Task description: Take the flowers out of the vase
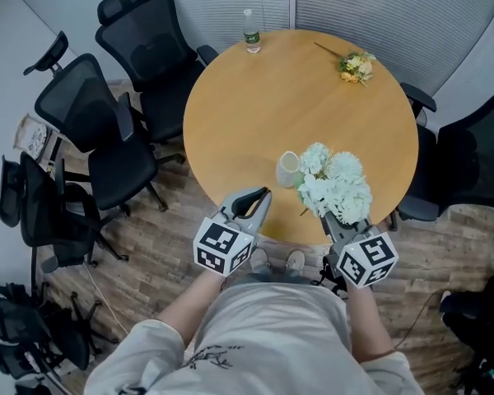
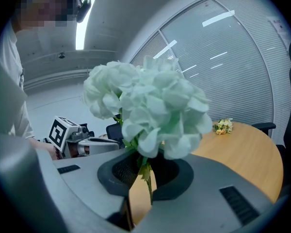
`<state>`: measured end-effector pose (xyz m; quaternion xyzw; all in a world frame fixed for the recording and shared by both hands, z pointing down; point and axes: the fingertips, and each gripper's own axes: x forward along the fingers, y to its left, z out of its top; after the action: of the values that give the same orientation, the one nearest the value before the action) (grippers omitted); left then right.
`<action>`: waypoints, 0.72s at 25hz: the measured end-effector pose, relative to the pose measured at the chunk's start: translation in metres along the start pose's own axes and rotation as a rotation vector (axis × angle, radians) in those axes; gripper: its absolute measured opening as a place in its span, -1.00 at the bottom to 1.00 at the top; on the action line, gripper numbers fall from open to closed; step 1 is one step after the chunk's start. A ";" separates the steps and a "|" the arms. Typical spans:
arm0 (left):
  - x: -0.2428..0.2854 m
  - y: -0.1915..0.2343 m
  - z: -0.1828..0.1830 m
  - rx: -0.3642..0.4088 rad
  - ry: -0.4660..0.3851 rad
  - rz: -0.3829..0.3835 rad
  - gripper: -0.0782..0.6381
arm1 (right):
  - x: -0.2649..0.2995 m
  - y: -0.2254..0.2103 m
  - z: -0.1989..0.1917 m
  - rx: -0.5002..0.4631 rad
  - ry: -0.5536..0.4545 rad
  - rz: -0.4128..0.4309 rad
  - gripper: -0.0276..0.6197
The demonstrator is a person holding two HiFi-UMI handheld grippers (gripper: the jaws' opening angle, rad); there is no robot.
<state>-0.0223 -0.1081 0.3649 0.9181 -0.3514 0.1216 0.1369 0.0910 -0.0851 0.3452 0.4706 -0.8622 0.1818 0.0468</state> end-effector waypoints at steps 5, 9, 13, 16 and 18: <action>-0.002 -0.005 0.007 0.021 -0.002 -0.007 -0.75 | -0.002 0.002 0.004 -0.002 0.002 0.005 -0.76; -0.001 -0.016 0.011 0.022 -0.016 -0.057 -0.76 | 0.001 0.003 0.005 0.001 -0.007 0.014 -0.76; 0.002 -0.028 0.016 0.018 -0.035 -0.089 -0.76 | 0.001 0.002 0.003 0.004 -0.004 0.029 -0.76; 0.004 -0.028 0.017 0.021 -0.034 -0.076 -0.75 | 0.001 0.003 0.004 -0.004 -0.004 0.041 -0.76; 0.004 -0.026 0.015 0.020 -0.033 -0.064 -0.76 | 0.001 0.003 0.003 -0.016 0.004 0.046 -0.76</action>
<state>0.0003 -0.0967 0.3473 0.9322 -0.3226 0.1053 0.1259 0.0881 -0.0851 0.3420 0.4498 -0.8741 0.1769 0.0479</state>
